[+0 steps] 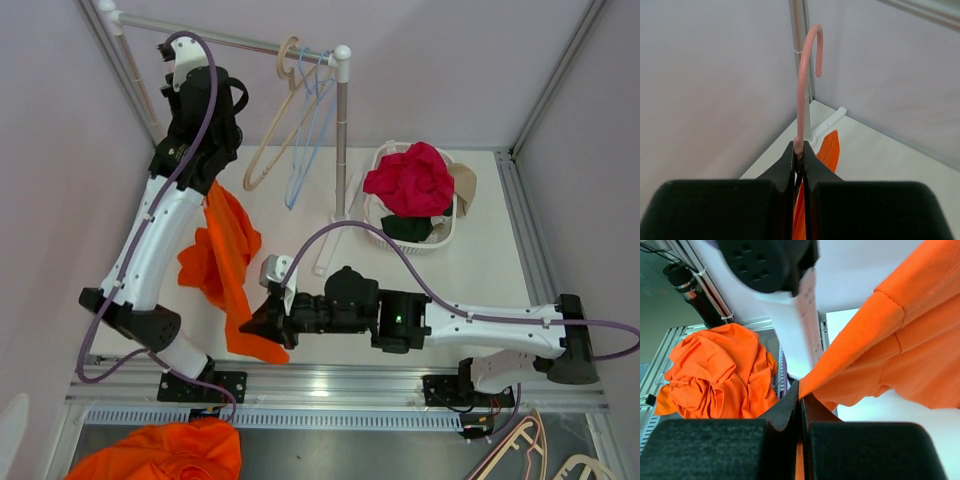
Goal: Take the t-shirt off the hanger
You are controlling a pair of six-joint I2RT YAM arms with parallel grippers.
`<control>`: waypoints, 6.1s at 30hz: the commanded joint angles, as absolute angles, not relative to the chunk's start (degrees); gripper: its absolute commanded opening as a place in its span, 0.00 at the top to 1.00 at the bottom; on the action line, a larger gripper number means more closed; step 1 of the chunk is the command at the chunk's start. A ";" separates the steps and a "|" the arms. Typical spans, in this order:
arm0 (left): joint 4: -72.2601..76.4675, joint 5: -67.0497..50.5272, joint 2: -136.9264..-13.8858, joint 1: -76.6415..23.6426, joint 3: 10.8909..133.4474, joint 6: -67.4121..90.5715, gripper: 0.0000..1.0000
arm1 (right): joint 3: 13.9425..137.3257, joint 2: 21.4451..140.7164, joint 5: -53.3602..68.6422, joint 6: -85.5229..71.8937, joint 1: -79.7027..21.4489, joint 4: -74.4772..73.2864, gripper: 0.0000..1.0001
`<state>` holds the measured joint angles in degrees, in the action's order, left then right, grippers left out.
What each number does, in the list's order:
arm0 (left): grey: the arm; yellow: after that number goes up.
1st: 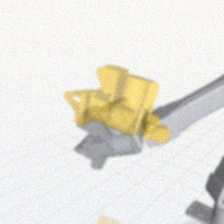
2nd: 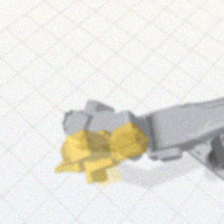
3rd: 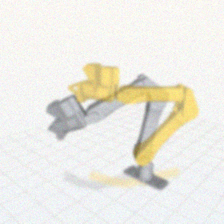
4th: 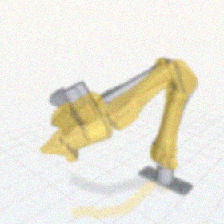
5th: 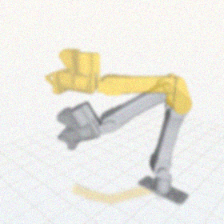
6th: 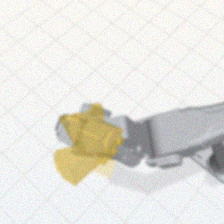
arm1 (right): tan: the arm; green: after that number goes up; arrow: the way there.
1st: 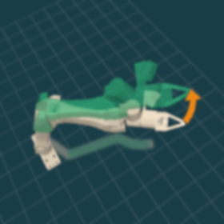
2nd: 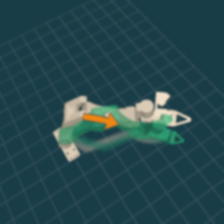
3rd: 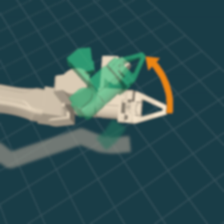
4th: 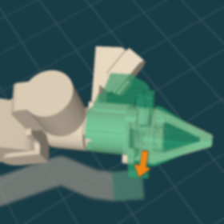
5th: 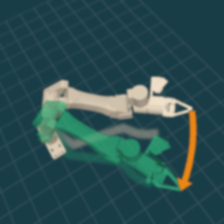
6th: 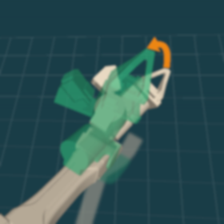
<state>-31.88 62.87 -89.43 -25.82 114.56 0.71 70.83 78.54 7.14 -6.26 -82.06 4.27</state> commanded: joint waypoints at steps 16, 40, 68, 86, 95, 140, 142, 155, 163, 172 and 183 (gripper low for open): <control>-62.64 39.05 -83.18 -26.09 131.14 19.12 0.99 | 69.41 79.18 -3.60 -7.74 -78.06 -1.83 1.00; -71.55 44.99 -52.39 -32.34 106.53 22.68 0.99 | 107.21 125.04 1.15 -13.71 -62.31 -30.93 0.00; -57.48 51.50 -50.89 -32.26 102.04 15.64 0.99 | 120.95 143.62 -1.57 -7.91 -67.32 -40.60 0.18; -52.47 50.45 -50.18 -30.85 95.27 13.53 0.99 | 87.00 86.16 0.98 -14.59 -55.75 -38.31 1.00; -52.04 49.57 -50.89 -29.27 94.75 13.80 0.99 | 103.26 77.69 -1.89 -14.59 -30.52 -42.11 1.00; -7.64 21.36 -81.38 -20.57 99.30 5.36 0.99 | 98.52 110.57 8.62 -21.62 -6.42 -36.74 0.62; -8.09 21.09 -82.09 -20.57 100.72 5.62 0.99 | 99.31 110.39 8.53 -21.71 -6.50 -36.91 0.60; -2.21 19.25 -84.46 -20.57 100.73 2.64 0.99 | 111.71 107.06 1.94 -19.78 -8.61 -44.65 0.41; 3.33 15.82 -86.74 -20.57 100.46 0.18 0.99 | 111.53 101.25 2.11 -18.81 -9.05 -44.56 0.38; 3.78 13.01 -92.46 -20.48 104.67 2.28 0.99 | 108.99 95.72 2.55 -17.76 -9.58 -43.25 0.38; 1.50 9.32 -93.25 -20.57 104.50 4.83 0.99 | 104.50 92.11 3.69 -18.46 -9.76 -40.08 0.37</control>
<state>0.32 11.42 -94.13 -20.93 102.24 3.20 104.81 94.04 2.85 -18.79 -9.39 -41.98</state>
